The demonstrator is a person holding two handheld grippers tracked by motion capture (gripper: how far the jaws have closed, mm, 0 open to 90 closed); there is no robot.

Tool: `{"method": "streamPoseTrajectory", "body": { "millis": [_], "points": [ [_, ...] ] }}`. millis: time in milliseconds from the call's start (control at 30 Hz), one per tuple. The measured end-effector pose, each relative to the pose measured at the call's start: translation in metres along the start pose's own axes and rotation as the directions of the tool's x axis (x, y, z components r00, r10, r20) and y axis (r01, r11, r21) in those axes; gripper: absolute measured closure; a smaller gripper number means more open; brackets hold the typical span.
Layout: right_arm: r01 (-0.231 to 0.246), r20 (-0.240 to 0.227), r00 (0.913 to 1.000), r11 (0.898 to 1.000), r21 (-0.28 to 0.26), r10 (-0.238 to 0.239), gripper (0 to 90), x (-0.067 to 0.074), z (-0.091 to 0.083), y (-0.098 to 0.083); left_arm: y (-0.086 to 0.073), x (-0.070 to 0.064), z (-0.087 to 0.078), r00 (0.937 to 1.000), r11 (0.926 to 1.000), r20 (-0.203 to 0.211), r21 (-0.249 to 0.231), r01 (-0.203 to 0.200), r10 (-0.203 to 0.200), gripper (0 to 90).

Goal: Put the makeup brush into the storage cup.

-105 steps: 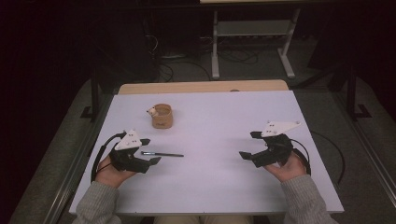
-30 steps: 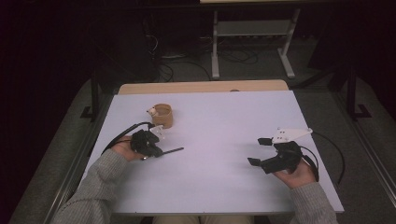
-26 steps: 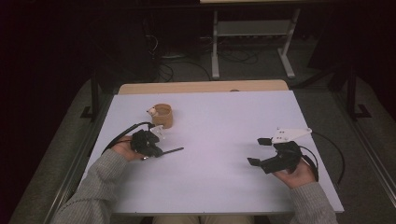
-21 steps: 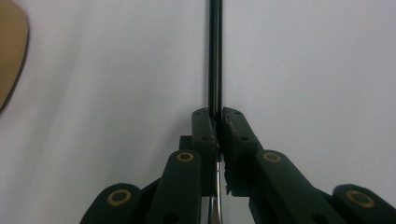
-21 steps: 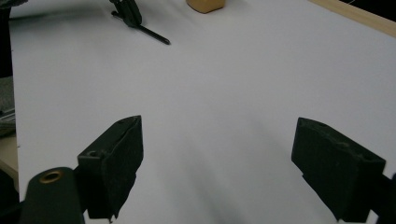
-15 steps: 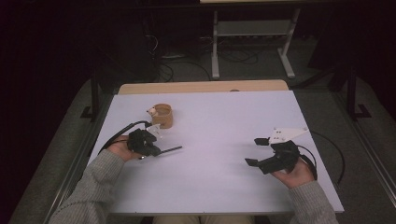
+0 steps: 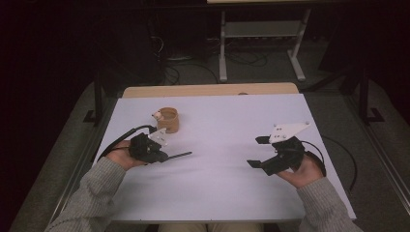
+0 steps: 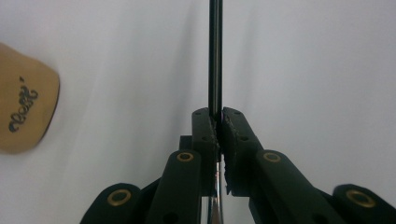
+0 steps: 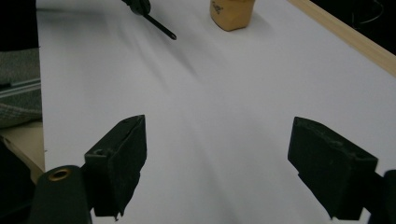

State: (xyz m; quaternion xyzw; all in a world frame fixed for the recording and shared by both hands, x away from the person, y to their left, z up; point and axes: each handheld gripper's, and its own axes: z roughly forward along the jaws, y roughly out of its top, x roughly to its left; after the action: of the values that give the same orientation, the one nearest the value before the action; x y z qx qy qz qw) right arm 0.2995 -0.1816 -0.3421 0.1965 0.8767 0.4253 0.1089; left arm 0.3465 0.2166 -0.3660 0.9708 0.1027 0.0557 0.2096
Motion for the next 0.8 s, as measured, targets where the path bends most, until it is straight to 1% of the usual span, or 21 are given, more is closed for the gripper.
{"method": "streamPoseTrajectory", "body": {
  "millis": [33,67,100,133,200,233,267,300,367,467,500,533,567,600,633,667,733,767,800],
  "points": [
    [0.0,0.0,1.0,1.0,0.0,0.0,19.7,0.0,0.0,0.0,0.002,-0.002,-0.002,1.0,1.0,0.0,-0.003,-0.006,0.006,84.3],
    [0.017,-0.025,0.9995,1.0,0.01,-0.017,20.1,0.002,0.003,0.009,0.006,-0.005,-0.005,0.9997,0.9997,0.001,-0.007,-0.024,0.024,84.3],
    [0.017,-0.025,0.9995,1.0,0.01,-0.017,20.1,0.002,0.003,0.009,0.006,-0.005,-0.005,0.9997,0.9997,0.001,-0.007,-0.024,0.024,84.3],
    [0.036,-0.046,0.9983,0.999,0.023,-0.035,20.8,0.003,0.008,0.016,0.011,-0.01,-0.009,0.9989,0.9989,0.002,-0.008,-0.047,0.047,84.3],
    [0.043,-0.072,0.9966,0.998,0.039,-0.04,22.0,0.005,0.012,0.023,0.016,-0.014,-0.01,0.9981,0.998,0.004,-0.013,-0.061,0.061,84.3],
    [0.051,-0.085,0.9952,0.998,0.044,-0.048,22.6,0.006,0.014,0.026,0.018,-0.016,-0.011,0.9975,0.9974,0.007,-0.015,-0.07,0.07,84.3],
    [0.064,-0.094,0.9938,0.997,0.045,-0.059,22.7,0.007,0.016,0.029,0.018,-0.016,-0.011,0.9975,0.9974,0.007,-0.015,-0.07,0.07,84.3],
    [0.065,-0.104,0.9928,0.997,0.05,-0.06,22.8,0.008,0.017,0.032,0.023,-0.02,-0.013,0.9962,0.9961,0.008,-0.018,-0.087,0.087,84.3],
    [0.081,-0.127,0.9891,0.995,0.057,-0.073,24.3,0.01,0.021,0.037,0.028,-0.023,-0.013,0.9951,0.995,0.014,-0.023,-0.097,0.098,84.3],
    [0.119,-0.155,0.9821,0.99,0.075,-0.107,27.3,0.013,0.026,0.045,0.032,-0.025,-0.013,0.9939,0.9938,0.018,-0.028,-0.108,0.109,84.3],
    [0.13,-0.162,0.9801,0.988,0.087,-0.115,28.2,0.014,0.028,0.047,0.035,-0.027,-0.013,0.9933,0.9931,0.018,-0.028,-0.114,0.114,84.3],
    [0.143,-0.167,0.9778,0.985,0.094,-0.126,29.1,0.015,0.03,0.049,0.04,-0.029,-0.012,0.9915,0.9914,0.024,-0.031,-0.127,0.128,84.3],
    [0.143,-0.167,0.9778,0.985,0.094,-0.126,29.1,0.015,0.03,0.049,0.04,-0.029,-0.012,0.9915,0.9914,0.024,-0.031,-0.127,0.128,84.3],
    [0.185,-0.188,0.9688,0.976,0.117,-0.161,31.0,0.016,0.035,0.053,0.046,-0.032,-0.011,0.9891,0.9891,0.028,-0.031,-0.144,0.145,84.3],
    [0.194,-0.193,0.9667,0.974,0.122,-0.168,32.2,0.017,0.036,0.054,0.046,-0.032,-0.011,0.9891,0.9891,0.028,-0.031,-0.144,0.145,84.3],
    [0.2,-0.201,0.9641,0.972,0.123,-0.173,33.3,0.018,0.038,0.055,0.051,-0.034,-0.01,0.9871,0.9873,0.033,-0.035,-0.155,0.156,84.3],
    [0.205,-0.213,0.9608,0.971,0.12,-0.177,34.8,0.018,0.04,0.058,0.056,-0.037,-0.008,0.9852,0.9855,0.038,-0.037,-0.166,0.167,84.3],
    [0.199,-0.218,0.9611,0.973,0.121,-0.169,35.5,0.018,0.041,0.058,0.059,-0.038,-0.008,0.9841,0.9845,0.041,-0.037,-0.172,0.173,84.3],
    [0.201,-0.225,0.9595,0.972,0.123,-0.17,36.4,0.018,0.042,0.059,0.061,-0.039,-0.007,0.9826,0.9832,0.046,-0.039,-0.178,0.18,84.3]
  ]
}}
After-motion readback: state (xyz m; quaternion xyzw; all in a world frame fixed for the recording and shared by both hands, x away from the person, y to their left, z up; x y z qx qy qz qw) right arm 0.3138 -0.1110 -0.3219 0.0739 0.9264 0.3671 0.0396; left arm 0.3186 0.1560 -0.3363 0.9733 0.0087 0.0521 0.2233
